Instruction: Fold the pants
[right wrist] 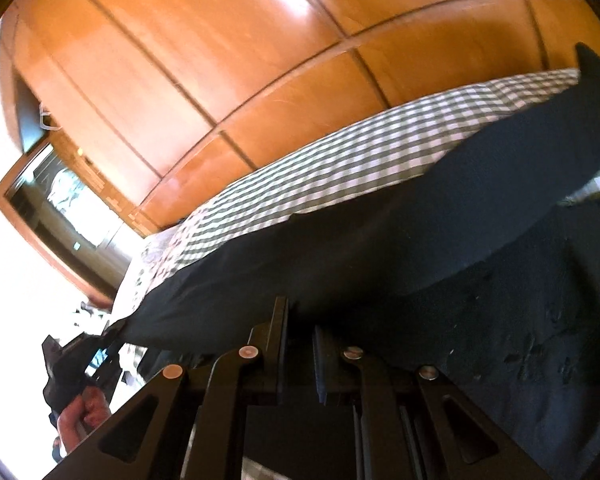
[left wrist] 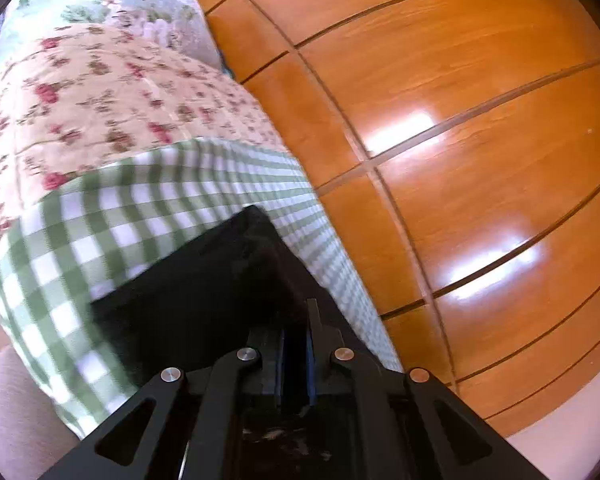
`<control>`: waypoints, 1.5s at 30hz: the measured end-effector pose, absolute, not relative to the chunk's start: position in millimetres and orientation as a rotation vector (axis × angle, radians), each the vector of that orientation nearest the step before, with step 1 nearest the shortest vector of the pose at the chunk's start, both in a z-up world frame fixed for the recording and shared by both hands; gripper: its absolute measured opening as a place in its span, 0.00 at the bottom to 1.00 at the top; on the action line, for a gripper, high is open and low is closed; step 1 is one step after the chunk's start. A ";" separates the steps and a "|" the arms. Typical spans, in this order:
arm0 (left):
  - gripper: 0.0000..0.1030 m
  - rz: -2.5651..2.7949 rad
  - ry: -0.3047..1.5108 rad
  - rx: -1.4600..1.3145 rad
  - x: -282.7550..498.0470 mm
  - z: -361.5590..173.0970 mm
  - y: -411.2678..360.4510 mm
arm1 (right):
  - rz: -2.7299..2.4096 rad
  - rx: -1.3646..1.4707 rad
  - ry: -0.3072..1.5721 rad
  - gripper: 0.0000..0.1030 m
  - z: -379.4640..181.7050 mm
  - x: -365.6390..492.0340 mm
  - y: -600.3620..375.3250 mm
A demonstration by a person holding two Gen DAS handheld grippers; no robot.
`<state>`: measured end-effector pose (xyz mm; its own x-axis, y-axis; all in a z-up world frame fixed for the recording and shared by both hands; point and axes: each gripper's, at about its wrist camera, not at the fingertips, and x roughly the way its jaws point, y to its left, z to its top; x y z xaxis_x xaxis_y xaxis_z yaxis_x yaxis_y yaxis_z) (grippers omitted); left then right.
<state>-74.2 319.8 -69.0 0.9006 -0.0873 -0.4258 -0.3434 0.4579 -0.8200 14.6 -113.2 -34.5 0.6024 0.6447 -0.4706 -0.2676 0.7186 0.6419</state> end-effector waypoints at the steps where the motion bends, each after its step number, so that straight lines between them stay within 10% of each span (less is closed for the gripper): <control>1: 0.07 0.175 0.449 -1.099 -77.9 -73.7 320.3 | 0.568 0.550 0.763 0.11 -36.5 10.9 -110.7; 29: 0.07 0.299 0.497 -1.131 -118.2 -116.5 329.8 | 0.652 0.447 0.832 0.11 -79.3 -23.5 -89.3; 45: 0.25 0.437 0.409 -0.944 -138.3 -65.6 302.9 | 0.623 0.584 0.834 0.20 -86.6 -25.1 -104.0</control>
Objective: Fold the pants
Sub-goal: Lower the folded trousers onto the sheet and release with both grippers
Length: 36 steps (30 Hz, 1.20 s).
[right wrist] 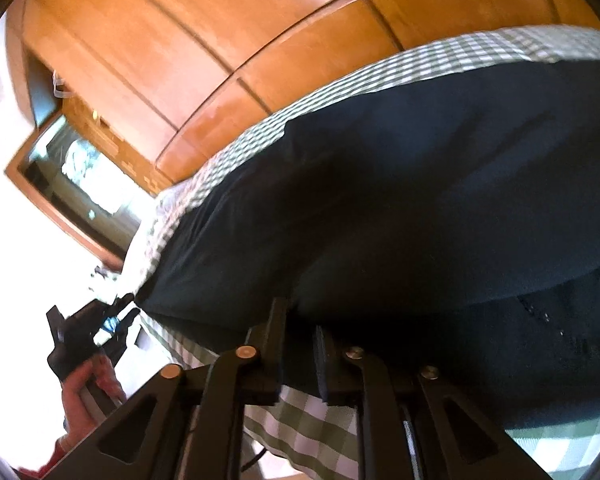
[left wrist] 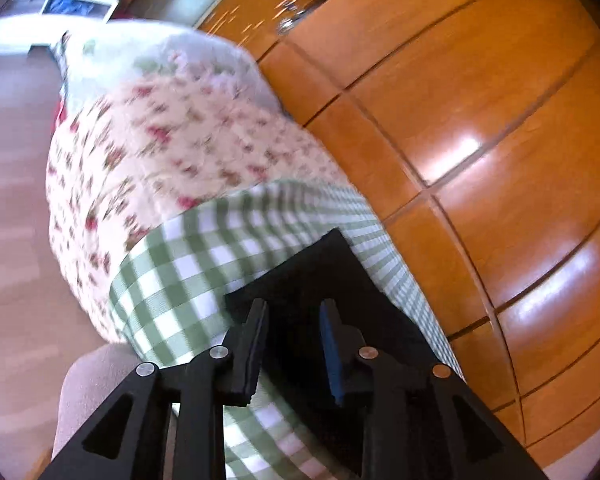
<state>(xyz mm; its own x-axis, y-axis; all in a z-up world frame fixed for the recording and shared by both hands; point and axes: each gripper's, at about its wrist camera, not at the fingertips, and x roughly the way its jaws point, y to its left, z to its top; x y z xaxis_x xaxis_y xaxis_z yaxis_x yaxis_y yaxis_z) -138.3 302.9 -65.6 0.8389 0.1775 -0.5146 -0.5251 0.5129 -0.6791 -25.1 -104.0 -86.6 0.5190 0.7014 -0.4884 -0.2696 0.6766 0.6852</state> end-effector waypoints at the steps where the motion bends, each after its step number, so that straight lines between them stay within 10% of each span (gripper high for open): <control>1: 0.26 0.424 0.405 -0.919 -135.1 -58.8 297.8 | 0.614 0.587 0.827 0.25 -85.6 -26.6 -104.6; 25: 0.42 -0.394 0.796 -0.626 -20.1 -62.6 80.8 | 0.143 0.853 0.666 0.35 -96.1 -29.1 -316.0; 36: 0.42 -0.530 0.945 -1.062 -30.2 -94.7 70.6 | 0.057 0.926 0.608 0.35 -96.7 -21.1 -371.4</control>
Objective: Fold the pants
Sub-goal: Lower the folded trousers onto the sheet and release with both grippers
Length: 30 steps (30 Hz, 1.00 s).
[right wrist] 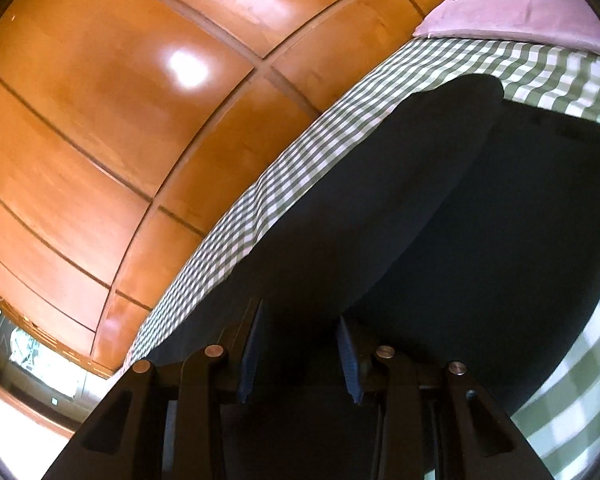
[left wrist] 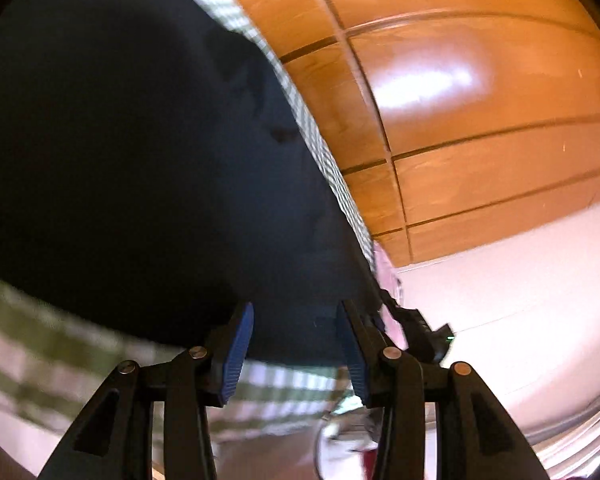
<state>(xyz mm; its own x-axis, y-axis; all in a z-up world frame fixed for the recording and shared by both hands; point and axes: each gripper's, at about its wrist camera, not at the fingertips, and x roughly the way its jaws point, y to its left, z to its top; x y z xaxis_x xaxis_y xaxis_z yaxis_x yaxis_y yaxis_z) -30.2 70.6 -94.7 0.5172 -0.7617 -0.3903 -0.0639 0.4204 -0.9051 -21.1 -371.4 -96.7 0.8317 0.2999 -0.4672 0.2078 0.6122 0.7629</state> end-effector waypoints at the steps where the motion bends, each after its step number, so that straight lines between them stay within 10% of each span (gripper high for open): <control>1: 0.42 -0.523 0.957 -1.075 -33.3 -96.8 70.6 | 0.056 0.927 0.606 0.35 -96.1 -20.4 -370.6; 24: 0.45 -0.283 0.926 -1.333 -45.7 -115.7 87.7 | -0.074 0.951 0.599 0.26 -101.1 0.8 -441.4; 30: 0.08 -0.164 0.983 -1.289 -40.5 -118.7 86.7 | -0.093 0.841 0.620 0.11 -87.6 10.1 -432.8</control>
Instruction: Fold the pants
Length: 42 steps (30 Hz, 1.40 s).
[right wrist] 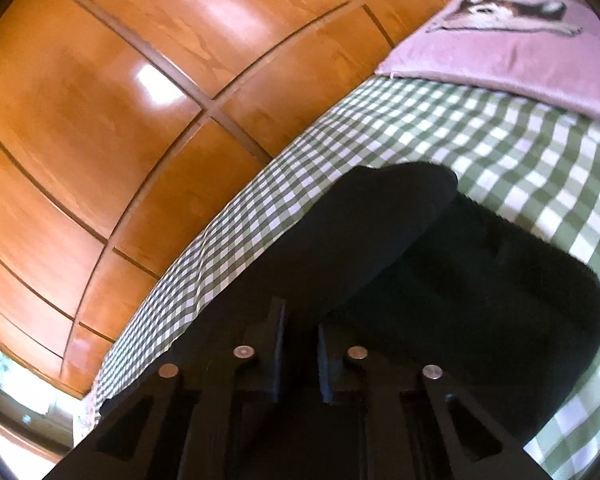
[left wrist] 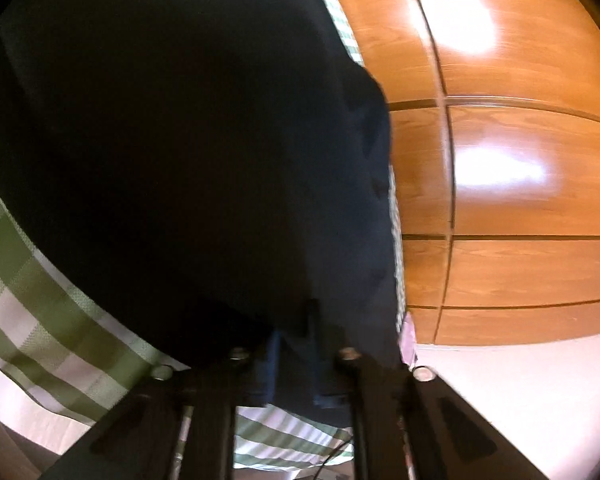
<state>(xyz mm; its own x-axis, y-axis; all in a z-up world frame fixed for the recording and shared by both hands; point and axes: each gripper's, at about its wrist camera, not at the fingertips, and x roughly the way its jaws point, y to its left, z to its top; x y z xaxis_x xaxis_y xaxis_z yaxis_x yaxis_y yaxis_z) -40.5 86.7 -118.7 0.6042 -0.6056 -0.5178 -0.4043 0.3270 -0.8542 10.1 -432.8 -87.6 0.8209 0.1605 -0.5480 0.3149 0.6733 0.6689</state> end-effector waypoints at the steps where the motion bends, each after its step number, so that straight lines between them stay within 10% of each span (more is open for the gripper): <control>1: 0.08 -0.170 0.981 -1.300 -41.6 -118.9 89.8 | -0.093 0.837 0.618 0.10 -85.3 10.0 -433.0; 42: 0.07 -0.305 1.045 -1.138 -69.1 -109.2 107.3 | -0.147 1.053 0.589 0.08 -123.2 -89.4 -461.9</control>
<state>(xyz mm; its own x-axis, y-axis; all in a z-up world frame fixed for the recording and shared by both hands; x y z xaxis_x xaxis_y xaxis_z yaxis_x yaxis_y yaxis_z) -69.1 107.3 -109.2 0.5205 -0.6751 -0.5228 -0.2878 0.4378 -0.8518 -89.4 -461.9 -123.2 0.8372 0.1605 -0.5229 0.3875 0.5006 0.7741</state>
